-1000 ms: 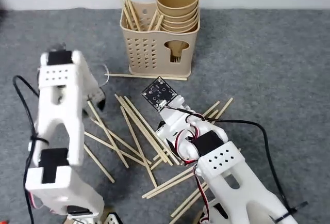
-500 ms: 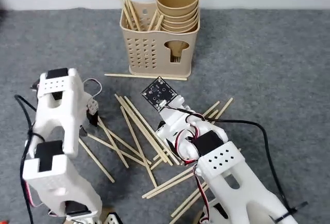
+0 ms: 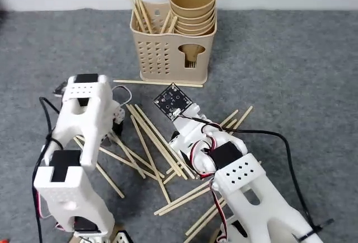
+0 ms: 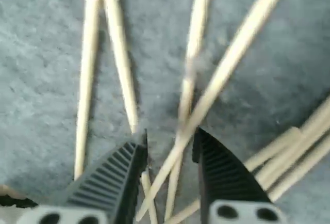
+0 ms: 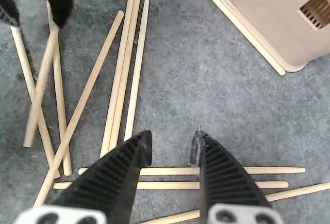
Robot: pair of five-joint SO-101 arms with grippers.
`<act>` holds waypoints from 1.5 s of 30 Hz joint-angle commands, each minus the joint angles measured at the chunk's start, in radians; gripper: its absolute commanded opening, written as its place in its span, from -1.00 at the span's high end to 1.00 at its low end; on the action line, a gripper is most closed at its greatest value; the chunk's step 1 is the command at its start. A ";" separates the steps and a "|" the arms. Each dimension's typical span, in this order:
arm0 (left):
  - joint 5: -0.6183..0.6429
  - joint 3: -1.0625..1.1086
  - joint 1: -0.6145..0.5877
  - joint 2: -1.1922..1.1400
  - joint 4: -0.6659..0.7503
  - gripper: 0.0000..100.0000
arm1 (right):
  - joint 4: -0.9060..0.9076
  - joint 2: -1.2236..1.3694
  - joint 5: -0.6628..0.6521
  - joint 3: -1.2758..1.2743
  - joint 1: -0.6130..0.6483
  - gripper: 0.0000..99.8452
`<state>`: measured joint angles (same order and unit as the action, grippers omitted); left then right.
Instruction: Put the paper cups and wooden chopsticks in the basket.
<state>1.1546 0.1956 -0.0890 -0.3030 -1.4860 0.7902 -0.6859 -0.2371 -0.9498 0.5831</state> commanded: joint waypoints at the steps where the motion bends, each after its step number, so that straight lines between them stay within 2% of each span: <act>1: 0.011 -0.005 0.026 0.066 0.037 0.72 | -0.021 -0.024 -0.003 0.008 -0.013 0.71; 18: 0.034 0.058 0.025 0.063 0.034 0.72 | -0.022 -0.024 -0.003 0.008 -0.015 0.71; 23: 0.037 0.159 0.018 0.063 0.118 0.72 | -0.022 -0.024 -0.003 0.008 -0.015 0.71; 30: 0.037 0.173 0.018 0.063 0.189 0.73 | -0.022 -0.024 -0.003 0.008 -0.015 0.71; 35: 0.038 0.170 0.018 0.063 0.235 0.97 | -0.022 -0.024 -0.003 0.008 -0.015 0.71; 42: 0.035 0.163 0.025 0.074 0.233 0.97 | -0.022 -0.028 -0.003 0.008 -0.016 0.71; 45: 0.034 0.076 0.018 0.075 0.189 0.97 | -0.022 -0.028 -0.003 0.008 -0.016 0.71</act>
<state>1.1807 0.3521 -0.0690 -0.2739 -1.2681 0.7902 -0.6859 -0.2371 -0.9498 0.5831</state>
